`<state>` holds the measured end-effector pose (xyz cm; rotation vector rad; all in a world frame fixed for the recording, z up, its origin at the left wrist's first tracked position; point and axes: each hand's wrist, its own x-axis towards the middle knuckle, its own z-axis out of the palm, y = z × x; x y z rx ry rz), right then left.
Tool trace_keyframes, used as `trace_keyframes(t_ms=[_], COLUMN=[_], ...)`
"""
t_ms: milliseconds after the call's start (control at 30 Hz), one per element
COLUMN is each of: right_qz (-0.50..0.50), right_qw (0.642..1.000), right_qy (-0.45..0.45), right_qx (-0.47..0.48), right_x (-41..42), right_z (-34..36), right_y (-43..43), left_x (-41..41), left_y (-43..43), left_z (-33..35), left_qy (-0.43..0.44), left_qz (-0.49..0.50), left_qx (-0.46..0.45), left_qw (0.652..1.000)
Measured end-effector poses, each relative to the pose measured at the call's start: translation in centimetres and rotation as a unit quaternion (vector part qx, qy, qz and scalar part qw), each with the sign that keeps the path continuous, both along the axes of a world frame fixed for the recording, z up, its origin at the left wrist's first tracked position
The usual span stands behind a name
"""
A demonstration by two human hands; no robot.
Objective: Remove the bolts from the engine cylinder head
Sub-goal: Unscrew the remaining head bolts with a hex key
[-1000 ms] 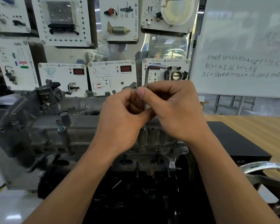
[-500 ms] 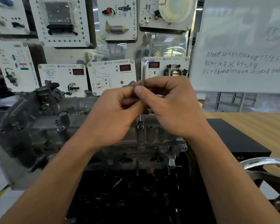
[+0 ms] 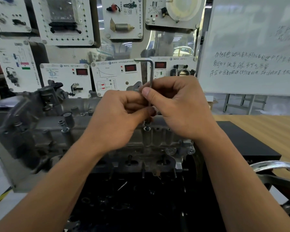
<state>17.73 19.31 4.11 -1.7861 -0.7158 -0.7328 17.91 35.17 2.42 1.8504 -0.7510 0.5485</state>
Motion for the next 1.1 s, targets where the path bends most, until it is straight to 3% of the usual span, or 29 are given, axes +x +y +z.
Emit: trace_keyframes(t_ms=[133,300,567,767,967,1100], right_qz=[0.003,-0.003,0.003,-0.012,-0.004,-0.009], right_qw=[1.000,1.000,1.000,1.000,0.999,0.999], right_qy=[-0.011,-0.010,-0.009,-0.014,-0.036,-0.031], right_qx=[-0.014,0.014,0.005,0.013,-0.014,0.002], right_x=[-0.1,0.1,0.0,0.2,0.3,0.2], right_z=[-0.2,0.1,0.0,0.2,0.2,0.3], right_y=[0.4,0.0,0.8,0.3,0.8,0.4], left_x=[0.2,0.1,0.2,-0.1,-0.2,-0.1], left_y=[-1.2,-0.1,-0.8,0.3,-1.3,-0.6], left_z=[-0.1,0.5,0.3,0.9,0.5,0.9], left_qy=[-0.041,0.001,-0.040,0.029,-0.050,0.030], left_qz=[0.110,-0.019,0.102,-0.008,0.127,0.021], left_qx=[-0.044,0.031,-0.049,0.067,0.006,0.012], left_qw=[0.992,0.999,0.993,0.997,0.991,0.999])
